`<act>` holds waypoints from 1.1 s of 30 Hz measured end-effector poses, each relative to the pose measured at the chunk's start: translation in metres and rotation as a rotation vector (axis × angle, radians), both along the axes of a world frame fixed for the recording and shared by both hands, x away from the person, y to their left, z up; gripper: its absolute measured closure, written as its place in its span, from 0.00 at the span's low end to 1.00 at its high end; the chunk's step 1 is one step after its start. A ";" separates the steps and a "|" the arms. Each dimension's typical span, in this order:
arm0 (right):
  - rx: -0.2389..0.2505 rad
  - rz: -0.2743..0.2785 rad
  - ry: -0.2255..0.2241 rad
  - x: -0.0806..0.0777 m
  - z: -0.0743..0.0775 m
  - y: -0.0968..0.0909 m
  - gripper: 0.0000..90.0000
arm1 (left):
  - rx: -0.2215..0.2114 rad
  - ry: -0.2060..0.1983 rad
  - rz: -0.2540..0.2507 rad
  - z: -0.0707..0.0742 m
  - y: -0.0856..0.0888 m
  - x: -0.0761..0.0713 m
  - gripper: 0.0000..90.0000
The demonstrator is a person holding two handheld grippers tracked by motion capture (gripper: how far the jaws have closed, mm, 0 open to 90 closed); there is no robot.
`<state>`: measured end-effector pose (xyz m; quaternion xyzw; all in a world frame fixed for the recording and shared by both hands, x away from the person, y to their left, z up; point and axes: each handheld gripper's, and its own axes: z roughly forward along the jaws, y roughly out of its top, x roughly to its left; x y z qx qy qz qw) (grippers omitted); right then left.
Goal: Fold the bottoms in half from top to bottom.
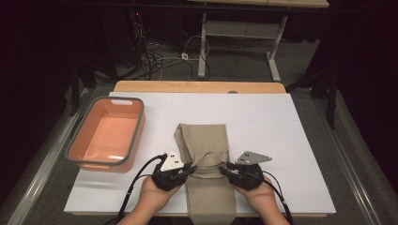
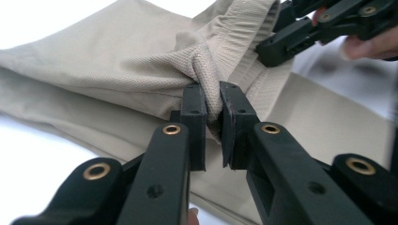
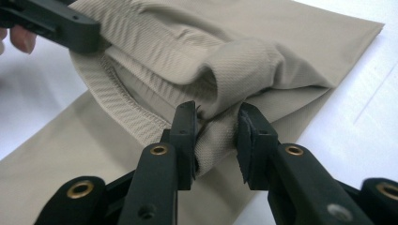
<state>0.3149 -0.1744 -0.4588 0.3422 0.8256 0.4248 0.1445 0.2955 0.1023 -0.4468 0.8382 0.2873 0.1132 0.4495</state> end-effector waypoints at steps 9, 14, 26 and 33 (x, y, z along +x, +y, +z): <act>0.011 0.043 -0.020 -0.051 0.004 -0.007 0.79 | -0.005 -0.005 -0.095 0.001 0.001 -0.051 0.88; 0.016 0.052 -0.005 -0.078 -0.002 -0.014 0.79 | 0.003 0.009 -0.140 -0.004 -0.001 -0.077 0.88; 0.032 0.056 0.019 -0.108 -0.020 -0.023 0.67 | 0.000 0.079 -0.172 -0.023 0.005 -0.096 0.73; 0.080 0.028 -0.012 -0.113 -0.013 -0.042 0.48 | -0.098 0.038 -0.127 -0.020 0.012 -0.092 0.44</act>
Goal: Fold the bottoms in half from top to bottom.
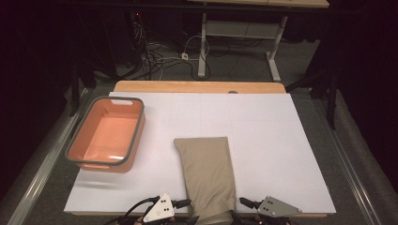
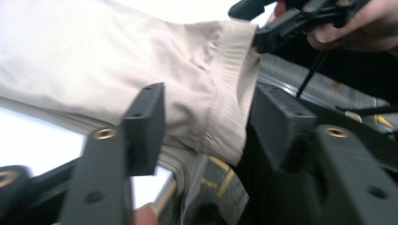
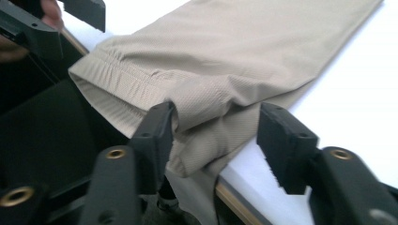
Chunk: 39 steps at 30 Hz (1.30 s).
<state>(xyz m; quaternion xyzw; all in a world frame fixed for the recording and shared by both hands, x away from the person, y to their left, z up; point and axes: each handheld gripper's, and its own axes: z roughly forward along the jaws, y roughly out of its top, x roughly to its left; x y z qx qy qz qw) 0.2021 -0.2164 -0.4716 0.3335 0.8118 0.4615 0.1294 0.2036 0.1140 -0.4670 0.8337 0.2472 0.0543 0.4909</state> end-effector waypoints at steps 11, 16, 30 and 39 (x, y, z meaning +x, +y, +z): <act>0.032 -0.053 -0.044 0.005 0.004 -0.016 0.26 | 0.001 0.027 0.086 -0.004 0.013 0.020 0.11; 0.046 -0.102 -0.043 0.014 -0.002 -0.026 0.12 | 0.012 0.032 0.129 -0.004 0.019 0.027 0.00; 0.024 -0.164 -0.065 0.029 -0.001 -0.021 0.00 | 0.023 0.061 0.206 0.009 0.019 0.053 0.00; -0.003 -0.148 -0.075 0.055 0.007 -0.009 0.00 | 0.081 0.068 0.255 0.017 0.010 0.089 0.00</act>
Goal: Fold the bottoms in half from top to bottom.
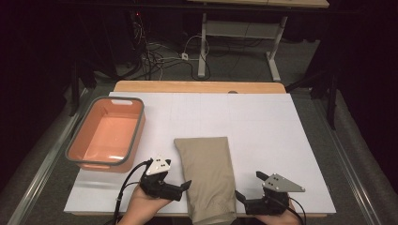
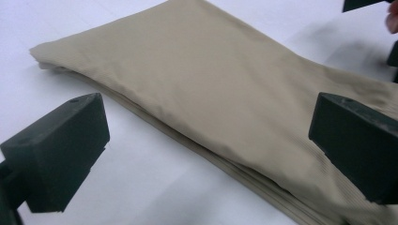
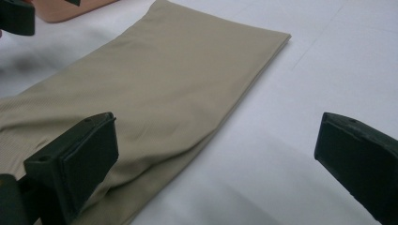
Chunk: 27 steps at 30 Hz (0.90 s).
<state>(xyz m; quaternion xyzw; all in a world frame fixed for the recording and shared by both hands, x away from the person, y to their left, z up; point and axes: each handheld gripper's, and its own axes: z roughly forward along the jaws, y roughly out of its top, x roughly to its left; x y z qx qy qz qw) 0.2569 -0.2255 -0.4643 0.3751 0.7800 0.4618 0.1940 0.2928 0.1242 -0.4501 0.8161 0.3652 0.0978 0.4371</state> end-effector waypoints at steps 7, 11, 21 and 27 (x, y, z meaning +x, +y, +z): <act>-0.028 -0.005 0.017 0.035 0.000 0.014 0.02 | 0.069 0.070 0.036 -0.012 -0.010 0.033 0.02; -0.059 0.000 0.073 0.058 -0.003 0.026 0.14 | 0.121 0.108 0.086 -0.022 -0.013 0.047 0.06; -0.195 -0.024 0.143 0.108 -0.015 0.056 0.18 | 0.161 0.077 0.062 -0.031 -0.028 0.043 0.35; -0.177 0.023 0.152 0.107 -0.017 0.059 0.39 | 0.128 0.086 0.012 -0.031 -0.029 0.043 0.58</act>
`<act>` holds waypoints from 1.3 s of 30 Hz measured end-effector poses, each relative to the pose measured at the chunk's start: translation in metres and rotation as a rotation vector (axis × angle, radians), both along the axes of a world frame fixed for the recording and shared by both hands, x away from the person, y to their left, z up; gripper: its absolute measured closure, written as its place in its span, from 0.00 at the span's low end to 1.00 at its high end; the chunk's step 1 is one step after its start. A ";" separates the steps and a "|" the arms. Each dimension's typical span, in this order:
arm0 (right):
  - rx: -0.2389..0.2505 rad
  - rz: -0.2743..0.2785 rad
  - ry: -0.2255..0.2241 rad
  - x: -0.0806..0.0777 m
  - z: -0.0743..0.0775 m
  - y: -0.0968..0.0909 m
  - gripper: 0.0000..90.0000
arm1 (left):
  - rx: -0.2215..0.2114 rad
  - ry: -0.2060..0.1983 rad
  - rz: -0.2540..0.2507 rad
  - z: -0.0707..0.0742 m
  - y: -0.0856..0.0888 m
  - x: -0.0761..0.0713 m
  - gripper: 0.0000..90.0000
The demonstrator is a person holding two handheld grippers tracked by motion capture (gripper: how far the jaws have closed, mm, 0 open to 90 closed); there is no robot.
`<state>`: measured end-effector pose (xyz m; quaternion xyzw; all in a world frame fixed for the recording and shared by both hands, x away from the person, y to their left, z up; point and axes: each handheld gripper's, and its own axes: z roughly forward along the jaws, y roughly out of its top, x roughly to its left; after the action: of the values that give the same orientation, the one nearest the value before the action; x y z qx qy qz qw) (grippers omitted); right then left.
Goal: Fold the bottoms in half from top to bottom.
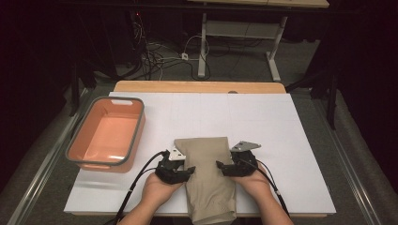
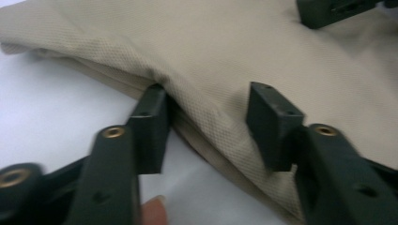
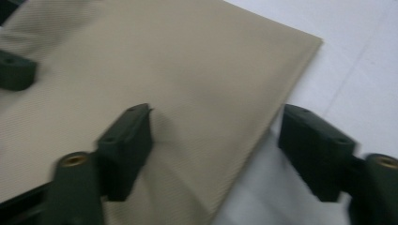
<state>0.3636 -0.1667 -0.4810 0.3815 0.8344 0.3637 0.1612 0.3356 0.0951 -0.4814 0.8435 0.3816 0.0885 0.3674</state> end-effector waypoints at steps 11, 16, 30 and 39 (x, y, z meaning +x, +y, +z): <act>0.055 0.088 0.029 -0.002 0.000 0.001 0.73 | -0.039 0.021 -0.088 -0.001 0.000 0.001 0.88; 0.085 0.121 0.055 -0.004 0.000 0.003 0.88 | -0.039 0.010 -0.096 -0.001 0.001 -0.002 0.89; 0.090 0.119 -0.093 -0.009 0.044 0.005 0.91 | -0.061 -0.167 -0.106 0.048 0.010 0.007 0.91; 0.044 0.049 -0.143 0.041 0.064 0.013 0.90 | -0.033 -0.155 -0.030 0.064 0.010 0.074 0.91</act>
<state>0.4051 -0.1532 -0.4167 0.3373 0.8218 0.4120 0.2030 0.4098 0.1055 -0.4178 0.8336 0.3407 0.1420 0.4109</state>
